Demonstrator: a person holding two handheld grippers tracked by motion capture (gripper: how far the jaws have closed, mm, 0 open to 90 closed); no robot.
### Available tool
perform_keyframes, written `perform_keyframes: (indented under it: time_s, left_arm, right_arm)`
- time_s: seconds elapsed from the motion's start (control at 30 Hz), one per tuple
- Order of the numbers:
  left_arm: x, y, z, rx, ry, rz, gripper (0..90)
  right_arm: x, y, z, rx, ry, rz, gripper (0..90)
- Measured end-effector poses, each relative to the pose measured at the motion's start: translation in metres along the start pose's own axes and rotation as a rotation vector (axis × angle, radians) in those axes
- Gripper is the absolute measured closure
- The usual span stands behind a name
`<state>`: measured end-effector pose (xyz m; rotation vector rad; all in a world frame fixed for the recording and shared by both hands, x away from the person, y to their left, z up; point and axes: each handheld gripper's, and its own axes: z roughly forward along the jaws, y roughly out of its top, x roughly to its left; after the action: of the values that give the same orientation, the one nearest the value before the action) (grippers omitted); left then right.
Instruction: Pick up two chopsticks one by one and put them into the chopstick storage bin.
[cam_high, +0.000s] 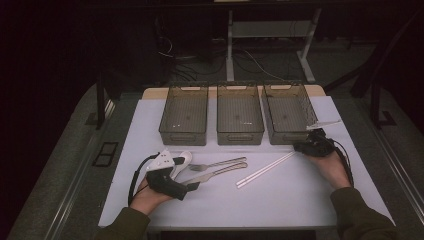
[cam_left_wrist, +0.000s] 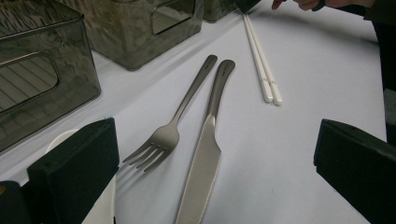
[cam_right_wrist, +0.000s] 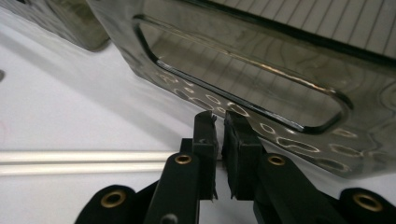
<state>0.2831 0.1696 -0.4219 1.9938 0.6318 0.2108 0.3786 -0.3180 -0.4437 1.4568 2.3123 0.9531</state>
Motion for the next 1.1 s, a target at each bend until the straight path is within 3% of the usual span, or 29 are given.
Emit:
perform_keyframes:
  time_s: [0.43, 1.1]
  left_arm:
    - [0.000, 0.000, 0.000, 0.001, -0.001, 0.001, 0.0]
    - [0.000, 0.000, 0.000, 0.002, -0.004, 0.001, 0.0]
  right_arm:
    - [-0.002, -0.003, -0.003, 0.027, 0.015, 0.021, 82.4]
    - [0.000, -0.009, -0.011, 0.053, 0.035, 0.016, 82.4]
